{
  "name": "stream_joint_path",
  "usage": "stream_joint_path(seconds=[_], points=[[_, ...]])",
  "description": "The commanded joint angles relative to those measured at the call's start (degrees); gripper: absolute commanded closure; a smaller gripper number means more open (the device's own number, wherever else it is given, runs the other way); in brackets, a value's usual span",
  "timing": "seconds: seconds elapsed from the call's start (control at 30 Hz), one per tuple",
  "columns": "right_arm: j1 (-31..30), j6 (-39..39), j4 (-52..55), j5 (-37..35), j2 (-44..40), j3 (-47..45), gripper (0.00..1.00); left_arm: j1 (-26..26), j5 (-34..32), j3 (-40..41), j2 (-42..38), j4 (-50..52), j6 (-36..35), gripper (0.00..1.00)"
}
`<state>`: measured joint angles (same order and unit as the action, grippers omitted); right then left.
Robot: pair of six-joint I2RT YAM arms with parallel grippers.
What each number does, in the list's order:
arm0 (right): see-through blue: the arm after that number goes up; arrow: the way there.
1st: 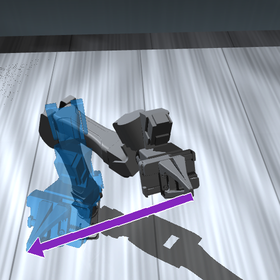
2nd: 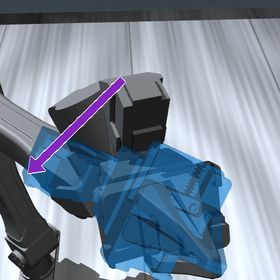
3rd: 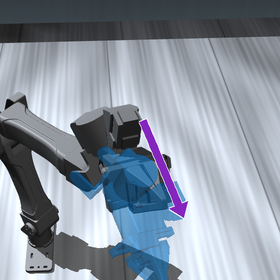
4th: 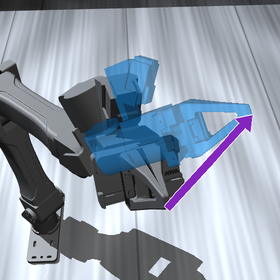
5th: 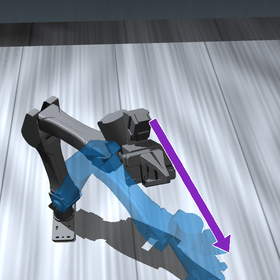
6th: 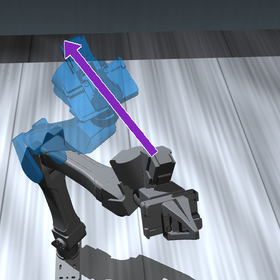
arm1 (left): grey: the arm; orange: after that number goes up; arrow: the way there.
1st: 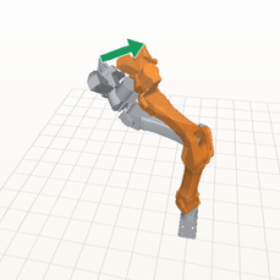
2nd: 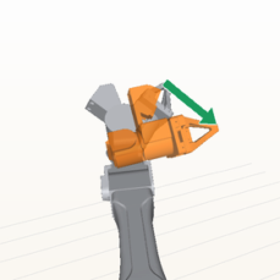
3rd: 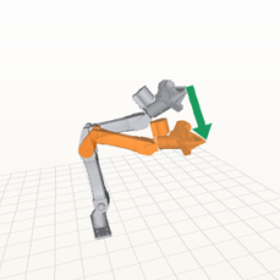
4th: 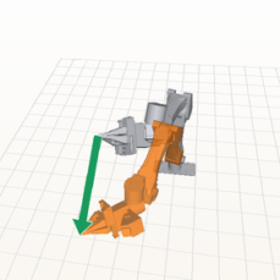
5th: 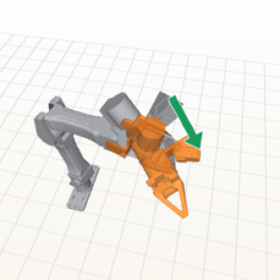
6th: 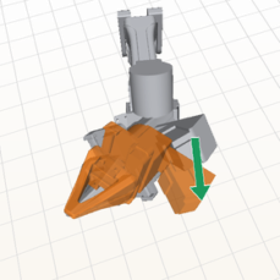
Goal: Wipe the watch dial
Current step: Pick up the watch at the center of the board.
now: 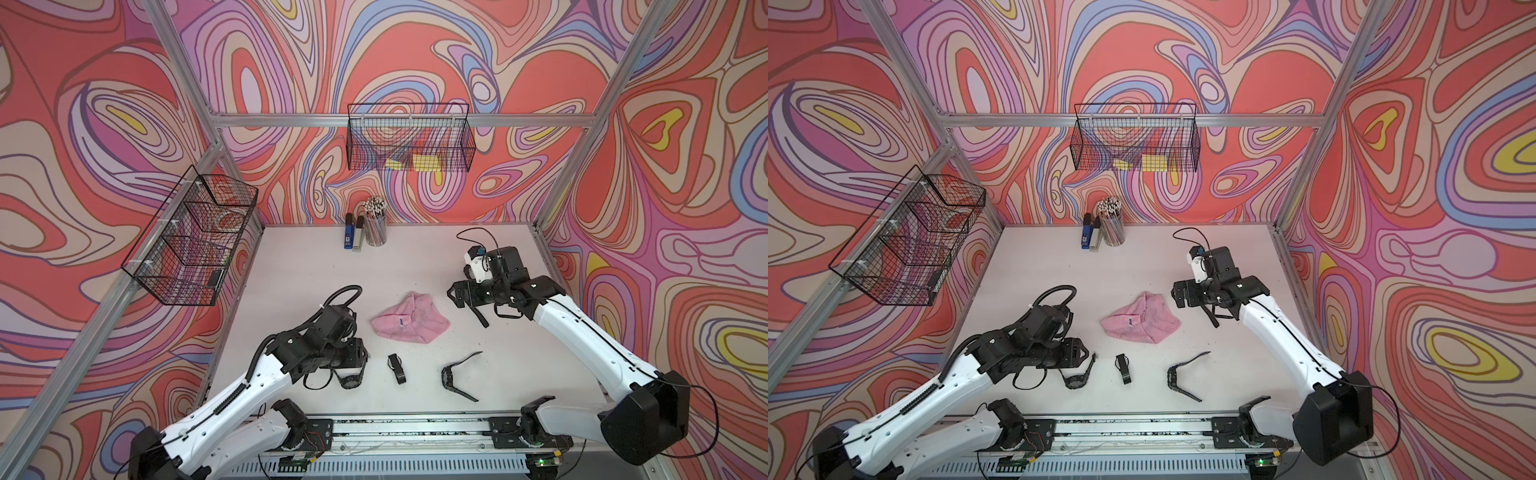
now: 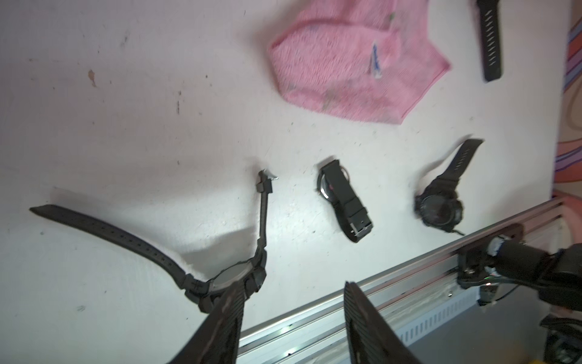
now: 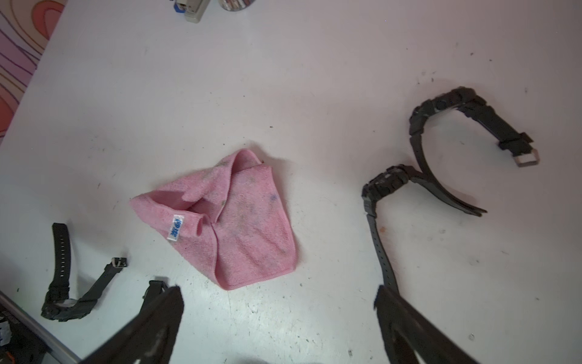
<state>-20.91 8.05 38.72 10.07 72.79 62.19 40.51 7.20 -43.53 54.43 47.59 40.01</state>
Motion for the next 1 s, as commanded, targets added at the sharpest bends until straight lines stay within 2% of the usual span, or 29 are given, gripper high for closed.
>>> stream_joint_path(seconds=[0.0,0.23,0.63,0.97], points=[[-0.3,1.3,-4.1,1.7,-1.3,-2.3,0.02,0.6,-4.0,-2.3,2.0,6.1,-5.0,0.45],[-0.4,1.0,-5.5,4.8,-1.1,-5.5,0.02,1.4,-2.2,-2.7,7.7,5.5,-6.0,0.45],[-0.4,0.5,-6.1,6.9,-0.2,-6.0,0.02,4.7,-3.6,-3.4,18.6,3.1,-8.5,0.41],[-0.3,0.5,-5.9,7.1,-0.3,-6.5,0.02,5.5,-0.5,-3.9,26.7,-0.6,-12.7,0.45]])
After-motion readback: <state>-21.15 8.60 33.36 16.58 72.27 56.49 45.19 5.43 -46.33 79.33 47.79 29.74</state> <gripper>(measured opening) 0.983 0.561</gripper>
